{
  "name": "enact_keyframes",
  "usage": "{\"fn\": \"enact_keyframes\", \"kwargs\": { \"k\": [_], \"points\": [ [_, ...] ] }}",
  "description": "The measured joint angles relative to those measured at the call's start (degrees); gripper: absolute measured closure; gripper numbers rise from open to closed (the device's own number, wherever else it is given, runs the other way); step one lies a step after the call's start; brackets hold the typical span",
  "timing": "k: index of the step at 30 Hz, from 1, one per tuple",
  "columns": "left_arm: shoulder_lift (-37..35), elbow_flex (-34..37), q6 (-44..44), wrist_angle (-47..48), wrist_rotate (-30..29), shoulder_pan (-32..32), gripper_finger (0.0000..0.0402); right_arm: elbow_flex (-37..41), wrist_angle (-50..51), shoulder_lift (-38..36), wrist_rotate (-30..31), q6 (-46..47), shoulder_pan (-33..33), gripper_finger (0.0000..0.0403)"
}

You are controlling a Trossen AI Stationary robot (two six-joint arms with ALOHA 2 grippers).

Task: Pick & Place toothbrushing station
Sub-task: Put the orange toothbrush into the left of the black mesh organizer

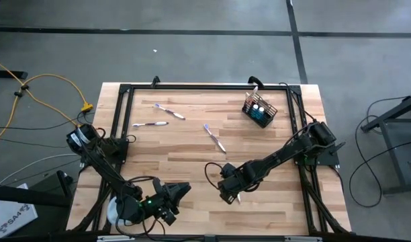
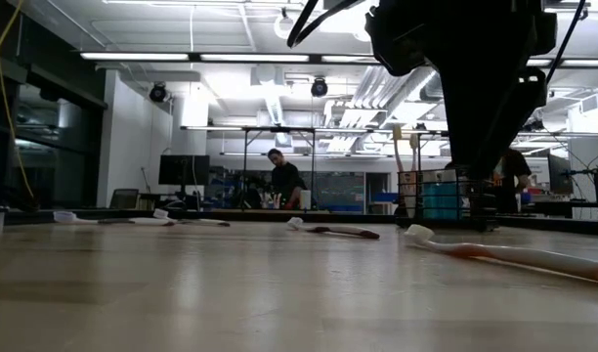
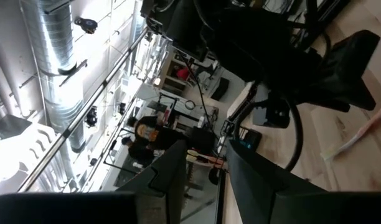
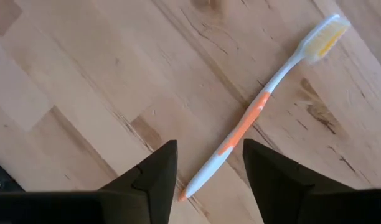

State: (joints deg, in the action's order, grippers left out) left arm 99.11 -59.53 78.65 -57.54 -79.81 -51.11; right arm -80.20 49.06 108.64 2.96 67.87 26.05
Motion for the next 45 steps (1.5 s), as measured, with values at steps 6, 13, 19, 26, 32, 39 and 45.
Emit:
{"fn": "enact_keyframes", "kwargs": {
  "k": [6, 13, 19, 26, 32, 39, 45],
  "points": [
    [-0.1, 0.0, -0.1, 0.0, 0.0, 0.0, 0.0291, 0.0, 0.7, 1.3, 0.3, 0.1, 0.2, 0.0227],
    [-0.1, 0.0, -0.2, 0.0, 0.0, 0.0, 0.0291, 0.1, 3.3, 3.1, 2.3, 1.9, 0.6, 0.0227],
    [-0.1, 0.0, -0.2, 0.0, 0.2, 0.0, 0.0291, 0.0, 3.8, 3.8, 3.6, 4.3, 0.6, 0.0227],
    [-0.1, 0.0, -0.2, 0.0, 0.2, 0.0, 0.0291, 0.0, 3.4, 6.6, 2.4, 4.6, 0.6, 0.0227],
    [-0.1, 0.0, -0.2, 0.1, 0.2, 0.0, 0.0291, -0.1, 2.9, 9.3, 1.9, 5.6, 0.6, 0.0227],
    [-0.1, 0.0, -0.2, 0.0, 0.1, 0.0, 0.0291, -0.2, 2.7, 11.2, 3.1, 6.0, 0.6, 0.0227],
    [-0.1, 0.0, -0.2, 0.0, 0.1, 0.0, 0.0291, -0.1, 2.5, 11.4, 6.1, 7.4, 0.6, 0.0227]
  ]
}}
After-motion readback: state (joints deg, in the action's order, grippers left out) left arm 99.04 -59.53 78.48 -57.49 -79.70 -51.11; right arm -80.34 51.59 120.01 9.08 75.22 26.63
